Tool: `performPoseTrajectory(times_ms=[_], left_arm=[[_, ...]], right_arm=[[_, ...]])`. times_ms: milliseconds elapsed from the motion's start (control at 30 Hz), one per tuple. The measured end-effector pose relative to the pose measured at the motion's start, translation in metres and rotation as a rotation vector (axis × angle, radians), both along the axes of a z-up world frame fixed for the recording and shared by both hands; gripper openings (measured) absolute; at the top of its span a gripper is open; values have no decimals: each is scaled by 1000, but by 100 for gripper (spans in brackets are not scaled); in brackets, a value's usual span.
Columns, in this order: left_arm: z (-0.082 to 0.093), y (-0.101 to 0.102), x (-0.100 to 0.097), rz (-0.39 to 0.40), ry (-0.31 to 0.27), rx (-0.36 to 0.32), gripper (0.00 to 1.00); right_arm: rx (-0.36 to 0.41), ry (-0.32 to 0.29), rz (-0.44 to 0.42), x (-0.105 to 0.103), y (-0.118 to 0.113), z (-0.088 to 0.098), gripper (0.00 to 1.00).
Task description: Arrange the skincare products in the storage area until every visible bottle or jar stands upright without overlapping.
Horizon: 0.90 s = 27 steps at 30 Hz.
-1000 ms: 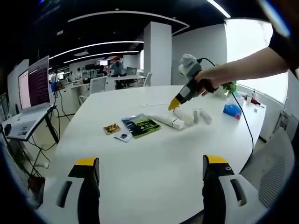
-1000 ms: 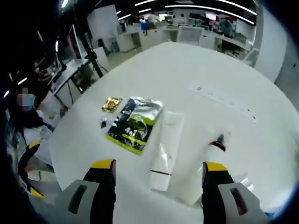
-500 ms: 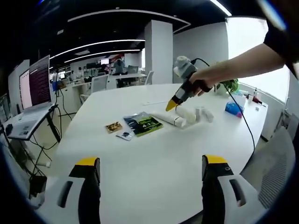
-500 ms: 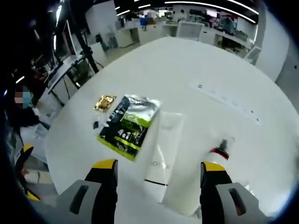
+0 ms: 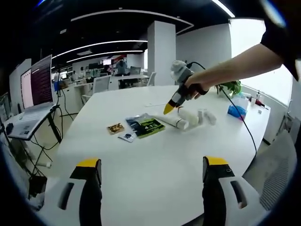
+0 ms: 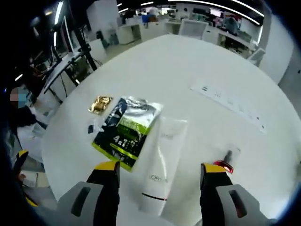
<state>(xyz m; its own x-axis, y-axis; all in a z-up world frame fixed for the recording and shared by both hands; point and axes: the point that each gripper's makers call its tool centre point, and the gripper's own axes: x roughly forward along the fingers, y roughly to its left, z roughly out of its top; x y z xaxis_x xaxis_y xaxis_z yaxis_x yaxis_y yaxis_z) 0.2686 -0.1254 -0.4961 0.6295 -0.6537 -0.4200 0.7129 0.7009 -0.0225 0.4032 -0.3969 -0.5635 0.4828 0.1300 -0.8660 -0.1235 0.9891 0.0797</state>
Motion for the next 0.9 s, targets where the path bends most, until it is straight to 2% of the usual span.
performPoseTrajectory(times_ms=[333,900], left_arm=[[0,3,2,16,4,-6,81],[-2,6,5,29,3,0,79]], right_arm=[[-29,35,4,20,-6,-14,69],[-60,75,-20,35,-12,-34,62]])
